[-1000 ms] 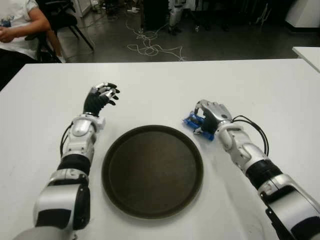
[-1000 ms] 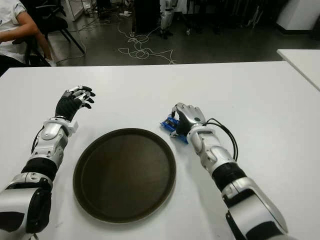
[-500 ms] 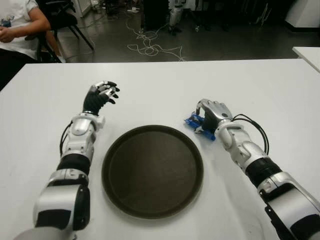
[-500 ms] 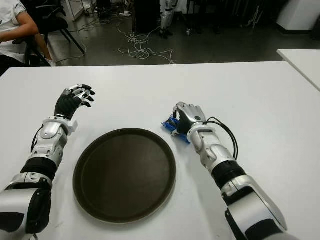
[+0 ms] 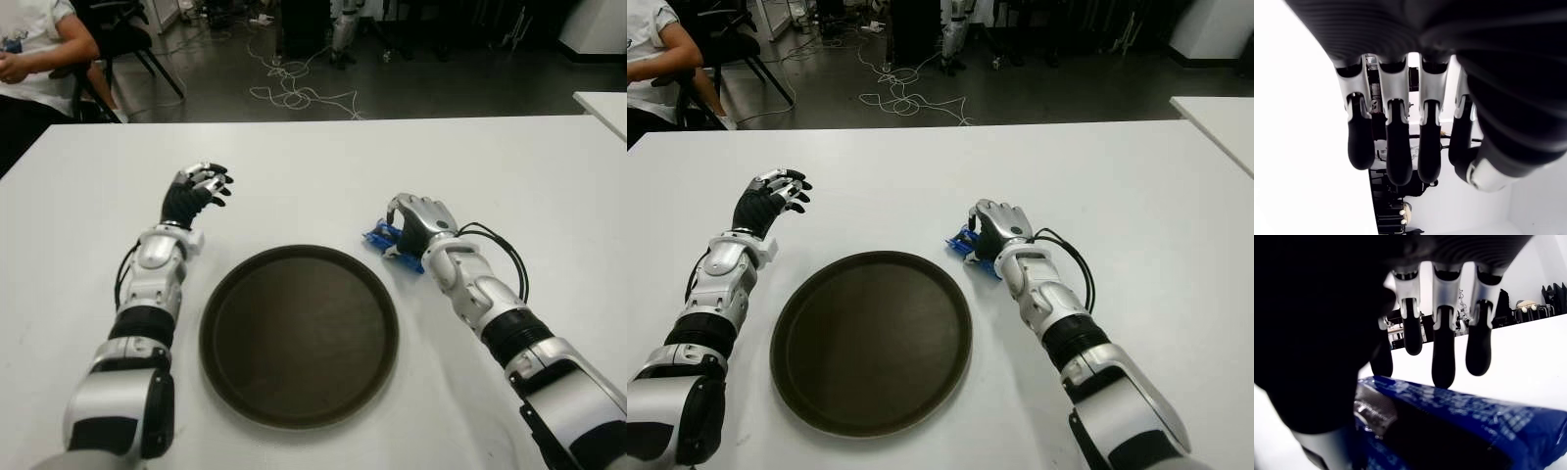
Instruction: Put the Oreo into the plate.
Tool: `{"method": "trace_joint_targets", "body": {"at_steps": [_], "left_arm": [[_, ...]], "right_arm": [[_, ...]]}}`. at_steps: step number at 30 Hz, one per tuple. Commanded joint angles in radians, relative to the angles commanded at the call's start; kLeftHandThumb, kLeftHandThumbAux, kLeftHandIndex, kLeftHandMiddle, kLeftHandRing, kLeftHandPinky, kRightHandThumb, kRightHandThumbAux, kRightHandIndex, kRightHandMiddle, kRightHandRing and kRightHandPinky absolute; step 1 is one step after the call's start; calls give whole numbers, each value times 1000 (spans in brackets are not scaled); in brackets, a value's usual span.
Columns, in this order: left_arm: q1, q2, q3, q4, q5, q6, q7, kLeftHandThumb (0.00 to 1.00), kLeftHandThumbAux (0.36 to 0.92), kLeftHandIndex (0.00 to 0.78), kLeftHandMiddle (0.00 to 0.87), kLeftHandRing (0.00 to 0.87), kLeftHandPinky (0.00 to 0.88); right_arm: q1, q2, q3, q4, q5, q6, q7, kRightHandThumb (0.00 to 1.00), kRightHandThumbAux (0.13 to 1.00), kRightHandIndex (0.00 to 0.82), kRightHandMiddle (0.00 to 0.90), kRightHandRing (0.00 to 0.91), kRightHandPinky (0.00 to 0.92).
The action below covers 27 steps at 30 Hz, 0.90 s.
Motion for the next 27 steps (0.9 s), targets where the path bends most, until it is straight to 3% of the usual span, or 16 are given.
{"method": "trace_joint_targets", "body": {"at_steps": [4, 6, 8, 10, 15, 17, 19, 27], "left_arm": [[-1, -1, 0, -3, 0, -1, 5, 818, 687, 354, 503, 498, 540], [-3, 0, 0, 0, 1, -2, 8, 825, 679, 387, 487, 499, 540], [-5, 0, 1, 5, 3, -4, 13, 830, 675, 407, 476, 498, 536], [-6, 0, 2, 10, 4, -7, 17, 823, 682, 375, 489, 497, 532], [-3, -2, 4, 11, 0, -11, 17, 830, 676, 405, 474, 496, 530], [-3, -3, 4, 9, -3, -9, 14, 831, 674, 413, 470, 495, 532], [-3, -3, 5, 8, -4, -8, 13, 831, 673, 416, 468, 492, 532], [-1, 0, 2, 1, -2, -4, 12, 830, 673, 418, 465, 487, 529]], "right_arm": [[1, 1, -2, 3, 8, -8, 10, 0, 865, 474, 547, 568, 565], [0, 1, 0, 3, 11, -6, 23, 0, 870, 474, 557, 576, 570], [-1, -1, 4, 3, 12, -1, 40, 0, 869, 453, 541, 575, 559], [-3, -2, 8, 2, 14, 5, 56, 0, 864, 431, 516, 568, 544], [-3, -2, 13, 1, 20, 15, 98, 0, 846, 374, 415, 502, 478], [-4, -3, 14, 1, 21, 15, 114, 0, 822, 316, 344, 407, 387], [-5, -5, 16, 0, 20, 14, 124, 0, 808, 286, 313, 365, 355], [-7, -5, 21, 6, 15, 18, 137, 0, 800, 266, 295, 339, 355]]}}
